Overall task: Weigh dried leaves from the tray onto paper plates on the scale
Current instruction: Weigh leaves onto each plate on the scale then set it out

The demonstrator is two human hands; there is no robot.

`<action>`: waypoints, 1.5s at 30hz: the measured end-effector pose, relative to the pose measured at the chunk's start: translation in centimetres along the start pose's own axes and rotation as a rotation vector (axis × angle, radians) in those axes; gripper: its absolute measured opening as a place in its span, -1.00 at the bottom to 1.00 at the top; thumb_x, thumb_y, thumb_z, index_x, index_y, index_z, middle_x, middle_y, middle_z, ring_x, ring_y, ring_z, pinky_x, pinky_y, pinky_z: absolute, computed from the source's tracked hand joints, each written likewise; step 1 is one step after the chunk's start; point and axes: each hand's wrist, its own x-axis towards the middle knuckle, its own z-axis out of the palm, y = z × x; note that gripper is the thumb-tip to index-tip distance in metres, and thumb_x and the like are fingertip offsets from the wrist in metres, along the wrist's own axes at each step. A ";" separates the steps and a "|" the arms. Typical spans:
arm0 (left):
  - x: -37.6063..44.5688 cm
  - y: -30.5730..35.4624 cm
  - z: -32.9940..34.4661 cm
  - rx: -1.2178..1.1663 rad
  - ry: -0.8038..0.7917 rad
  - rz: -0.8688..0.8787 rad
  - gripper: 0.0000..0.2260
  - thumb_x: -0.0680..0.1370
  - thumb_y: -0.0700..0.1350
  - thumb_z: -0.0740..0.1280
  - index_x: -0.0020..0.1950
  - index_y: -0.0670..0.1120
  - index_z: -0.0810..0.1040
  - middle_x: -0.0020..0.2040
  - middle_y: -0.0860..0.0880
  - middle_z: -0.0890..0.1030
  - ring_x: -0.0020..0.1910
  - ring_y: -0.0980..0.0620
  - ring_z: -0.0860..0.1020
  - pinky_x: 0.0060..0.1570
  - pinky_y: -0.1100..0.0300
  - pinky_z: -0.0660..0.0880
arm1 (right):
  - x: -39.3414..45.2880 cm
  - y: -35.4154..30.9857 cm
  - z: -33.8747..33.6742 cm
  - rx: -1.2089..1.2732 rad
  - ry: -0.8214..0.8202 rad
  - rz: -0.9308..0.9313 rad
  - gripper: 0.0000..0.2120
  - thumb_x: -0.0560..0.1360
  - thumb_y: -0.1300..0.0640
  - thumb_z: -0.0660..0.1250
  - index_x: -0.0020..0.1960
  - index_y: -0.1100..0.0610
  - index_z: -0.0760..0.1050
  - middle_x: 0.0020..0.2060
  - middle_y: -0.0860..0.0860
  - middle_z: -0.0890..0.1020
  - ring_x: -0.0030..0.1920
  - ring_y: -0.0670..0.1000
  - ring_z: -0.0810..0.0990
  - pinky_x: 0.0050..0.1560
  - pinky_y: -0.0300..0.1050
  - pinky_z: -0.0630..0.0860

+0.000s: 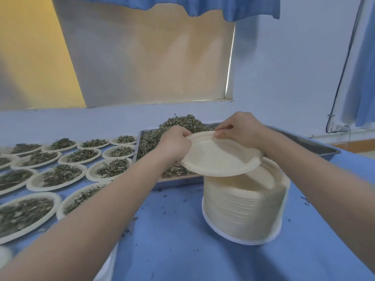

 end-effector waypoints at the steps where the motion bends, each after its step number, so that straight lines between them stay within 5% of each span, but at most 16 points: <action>1: -0.3 -0.7 -1.2 -0.066 0.022 -0.040 -0.66 0.56 -0.34 0.16 0.29 -0.14 0.51 0.15 -0.07 0.53 0.00 -0.09 0.55 -0.11 0.11 0.45 | 0.3 -1.2 0.6 0.005 -0.014 -0.021 -0.80 0.48 0.04 0.41 0.08 0.06 0.66 0.05 -0.04 0.67 -0.03 -0.18 0.47 -0.17 -0.49 0.24; 5: -3.0 -4.8 -7.3 -0.355 0.108 -0.207 -0.76 0.50 -0.39 0.21 0.05 -0.09 0.47 -0.06 -0.13 0.39 -0.22 -0.09 0.30 -0.23 0.04 0.24 | 1.3 -7.2 4.4 0.044 -0.095 -0.092 -0.79 0.51 0.05 0.38 0.11 0.07 0.65 0.09 -0.02 0.66 0.04 -0.14 0.52 -0.09 -0.45 0.30; 9: -7.4 -10.0 -12.4 -0.459 0.193 -0.318 -0.85 0.48 -0.40 0.20 -0.04 -0.19 0.42 -0.11 -0.16 0.36 -0.38 -0.02 0.32 -0.40 0.17 0.26 | 0.8 -13.2 10.0 0.090 -0.209 -0.134 -0.80 0.56 0.06 0.32 0.10 0.09 0.65 0.04 0.03 0.68 0.06 0.06 0.61 0.01 -0.21 0.50; 11: -9.5 -12.7 -14.1 -0.451 0.254 -0.372 -0.86 0.49 -0.38 0.23 0.01 -0.24 0.47 -0.05 -0.18 0.41 -0.40 -0.02 0.36 -0.47 0.22 0.29 | 0.3 -15.7 12.8 0.094 -0.261 -0.170 -0.78 0.57 0.07 0.29 0.11 0.11 0.65 0.02 0.05 0.69 -0.04 0.05 0.62 -0.14 -0.26 0.49; 13: -11.4 -15.3 -15.0 -0.436 0.299 -0.416 -0.87 0.48 -0.37 0.24 -0.03 -0.20 0.46 -0.05 -0.19 0.39 -0.36 -0.06 0.35 -0.36 0.12 0.30 | -0.3 -17.5 15.3 0.099 -0.301 -0.193 -0.78 0.58 0.08 0.29 0.09 0.13 0.66 -0.01 0.05 0.69 -0.19 -0.03 0.59 -0.38 -0.36 0.38; 16: -13.5 -18.5 -15.3 -0.388 0.369 -0.455 -0.83 0.49 -0.37 0.26 -0.16 -0.15 0.58 -0.15 -0.20 0.55 -0.29 -0.10 0.47 -0.22 0.06 0.41 | -1.2 -19.3 18.7 0.099 -0.369 -0.188 -0.75 0.59 0.09 0.27 -0.10 0.17 0.67 -0.10 -0.01 0.69 -0.30 0.00 0.53 -0.33 -0.19 0.40; 19: -14.3 -21.0 -14.4 -0.335 0.397 -0.486 -0.78 0.52 -0.30 0.29 0.11 -0.12 0.63 0.13 -0.17 0.61 0.10 -0.14 0.56 0.20 -0.04 0.47 | -2.0 -19.7 21.0 0.096 -0.356 -0.144 -0.73 0.59 0.11 0.26 -0.26 0.06 0.60 -0.41 -0.11 0.58 -0.32 0.01 0.47 -0.28 -0.12 0.40; 24: -14.2 -22.6 -12.8 -0.266 0.420 -0.470 -0.74 0.55 -0.21 0.24 0.19 -0.06 0.59 0.20 -0.07 0.57 0.19 -0.07 0.50 0.24 0.01 0.42 | -2.8 -19.0 22.4 0.120 -0.292 -0.083 -0.80 0.57 0.03 0.28 0.02 0.03 0.67 -0.18 0.04 0.69 -0.20 -0.01 0.58 -0.07 -0.10 0.49; 29: -14.1 -23.0 -12.4 -0.338 0.426 -0.466 -0.75 0.54 -0.20 0.28 0.19 -0.07 0.60 0.16 -0.08 0.60 0.16 -0.06 0.52 0.26 -0.02 0.41 | -2.7 -18.2 22.7 0.145 -0.241 -0.043 -0.77 0.54 -0.07 0.29 0.02 0.00 0.68 -0.10 0.01 0.71 -0.02 0.03 0.63 -0.08 -0.11 0.50; 33: -14.4 -23.4 -12.4 -0.461 0.413 -0.434 -0.70 0.53 -0.09 0.33 0.26 -0.07 0.55 0.20 -0.06 0.58 0.21 -0.06 0.51 0.32 -0.08 0.37 | -2.9 -17.5 23.0 0.555 -0.288 0.089 -0.65 0.50 -0.29 0.20 0.09 -0.12 0.59 0.16 -0.12 0.61 0.22 -0.07 0.51 0.12 -0.19 0.36; 35: -14.7 -23.6 -12.5 -0.539 0.401 -0.423 -0.69 0.53 -0.03 0.33 0.25 -0.05 0.55 0.24 -0.09 0.56 0.24 -0.11 0.51 0.33 -0.12 0.35 | -3.3 -17.0 23.3 0.788 -0.302 0.186 -0.61 0.50 -0.33 0.13 0.07 -0.11 0.54 0.23 -0.05 0.58 0.27 0.00 0.49 0.32 -0.05 0.35; 39: -15.6 -24.0 -12.7 -0.661 0.359 -0.343 -0.73 0.38 0.21 0.37 0.05 0.23 0.54 0.23 0.06 0.55 0.24 -0.02 0.51 0.31 -0.12 0.36 | -3.6 -16.3 23.6 1.127 -0.329 0.337 -0.40 0.53 -0.33 0.03 0.44 -0.03 0.31 0.30 0.02 0.50 0.33 0.03 0.43 0.40 0.00 0.26; 45: -16.5 -24.2 -12.5 -0.714 0.278 -0.254 -0.52 0.19 0.40 0.44 0.07 0.38 0.49 0.34 0.19 0.42 0.36 0.09 0.40 0.38 -0.11 0.28 | -3.8 -16.6 24.1 1.254 -0.292 0.307 -0.34 0.53 -0.35 -0.01 0.50 0.01 0.21 0.47 0.03 0.30 0.46 0.02 0.26 0.49 0.07 0.10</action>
